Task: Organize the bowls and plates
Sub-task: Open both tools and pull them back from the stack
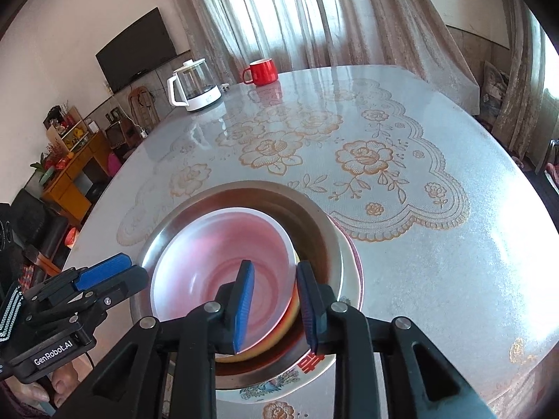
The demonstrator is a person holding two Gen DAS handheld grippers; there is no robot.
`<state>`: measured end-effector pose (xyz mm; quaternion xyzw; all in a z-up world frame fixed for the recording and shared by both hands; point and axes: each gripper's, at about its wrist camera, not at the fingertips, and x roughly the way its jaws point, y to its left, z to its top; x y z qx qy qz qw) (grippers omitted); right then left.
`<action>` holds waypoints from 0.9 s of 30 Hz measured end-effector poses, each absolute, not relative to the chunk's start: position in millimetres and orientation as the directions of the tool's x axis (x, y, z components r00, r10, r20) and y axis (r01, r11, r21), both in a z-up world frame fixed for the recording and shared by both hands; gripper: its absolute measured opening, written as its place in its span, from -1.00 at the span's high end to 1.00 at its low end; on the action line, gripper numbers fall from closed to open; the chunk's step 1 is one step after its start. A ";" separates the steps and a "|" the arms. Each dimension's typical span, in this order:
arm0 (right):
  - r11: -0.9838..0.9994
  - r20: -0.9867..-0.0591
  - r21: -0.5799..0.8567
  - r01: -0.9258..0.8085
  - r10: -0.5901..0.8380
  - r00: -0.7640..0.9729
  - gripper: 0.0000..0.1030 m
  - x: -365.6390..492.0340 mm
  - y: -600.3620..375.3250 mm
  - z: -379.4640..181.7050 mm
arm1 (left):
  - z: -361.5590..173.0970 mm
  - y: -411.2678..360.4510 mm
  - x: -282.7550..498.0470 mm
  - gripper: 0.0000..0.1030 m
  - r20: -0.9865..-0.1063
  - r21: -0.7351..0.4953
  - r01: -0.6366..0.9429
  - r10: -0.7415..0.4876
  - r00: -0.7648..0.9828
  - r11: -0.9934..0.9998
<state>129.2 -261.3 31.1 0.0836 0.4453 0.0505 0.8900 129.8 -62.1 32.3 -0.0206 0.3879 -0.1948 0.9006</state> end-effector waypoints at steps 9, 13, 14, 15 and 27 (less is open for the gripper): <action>0.995 -0.701 0.089 0.050 0.027 0.712 0.32 108.4 -237.4 39.3 | 29.0 -50.4 124.3 -0.36 -0.645 -0.051 0.195 -0.181 0.742 0.980; 0.996 -0.680 0.046 0.077 -0.025 0.733 0.29 100.4 -228.4 38.1 | 29.5 -45.7 120.8 -0.61 -0.627 -0.039 0.155 -0.145 0.766 0.987; 0.996 -0.676 0.035 0.081 -0.036 0.736 0.28 98.7 -226.1 39.1 | 29.8 -44.3 119.4 -0.62 -0.624 -0.043 0.148 -0.142 0.769 0.988; 0.996 -0.672 0.025 0.082 -0.044 0.740 0.27 97.9 -224.7 39.8 | 29.9 -43.1 119.1 -0.69 -0.622 -0.045 0.139 -0.137 0.771 0.989; 0.993 -0.650 0.006 0.114 -0.083 0.755 0.24 95.8 -224.5 46.4 | 35.3 -45.7 111.8 -1.00 -0.593 -0.036 0.132 -0.128 0.795 0.991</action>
